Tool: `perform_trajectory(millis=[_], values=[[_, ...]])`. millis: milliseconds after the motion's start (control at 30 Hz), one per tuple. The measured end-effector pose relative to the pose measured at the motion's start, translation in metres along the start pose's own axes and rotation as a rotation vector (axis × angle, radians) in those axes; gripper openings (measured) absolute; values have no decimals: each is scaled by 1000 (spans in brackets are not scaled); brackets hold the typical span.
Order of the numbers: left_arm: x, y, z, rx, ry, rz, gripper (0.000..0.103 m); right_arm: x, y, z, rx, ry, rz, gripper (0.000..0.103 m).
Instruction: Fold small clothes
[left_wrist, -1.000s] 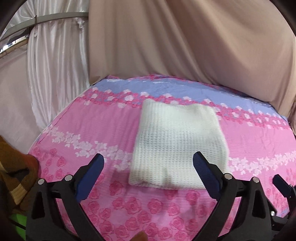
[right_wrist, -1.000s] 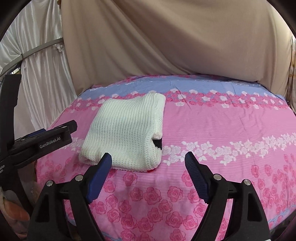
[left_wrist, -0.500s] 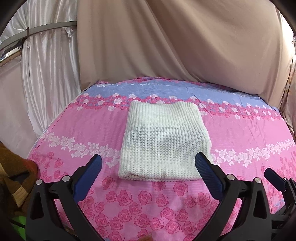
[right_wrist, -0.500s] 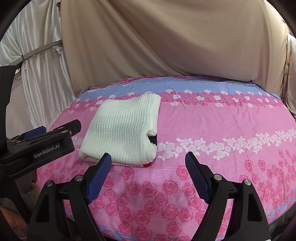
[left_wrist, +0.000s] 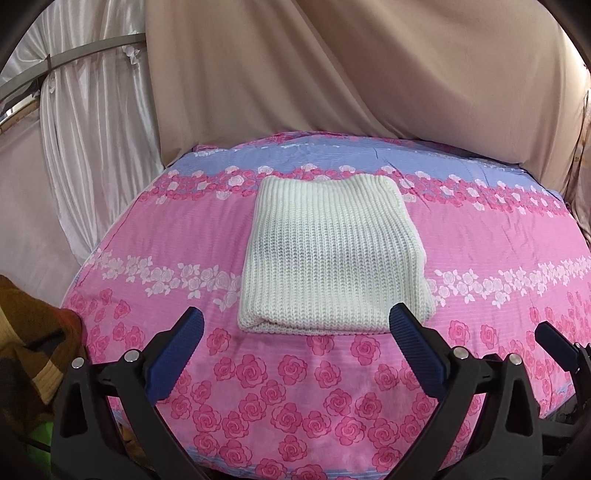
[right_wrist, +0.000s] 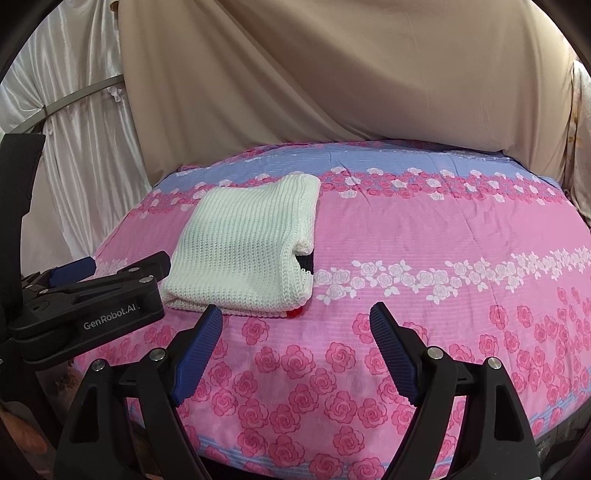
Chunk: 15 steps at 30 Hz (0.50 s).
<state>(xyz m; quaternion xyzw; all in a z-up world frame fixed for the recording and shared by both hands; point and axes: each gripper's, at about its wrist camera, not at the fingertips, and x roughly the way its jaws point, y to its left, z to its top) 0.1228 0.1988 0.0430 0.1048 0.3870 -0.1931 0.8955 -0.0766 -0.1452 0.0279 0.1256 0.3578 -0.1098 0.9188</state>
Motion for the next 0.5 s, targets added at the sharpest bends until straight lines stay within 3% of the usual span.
perform_trajectory(millis=[500], values=[[10, 4, -11, -9, 72, 11, 92, 0, 8, -6, -23, 18, 22, 81]])
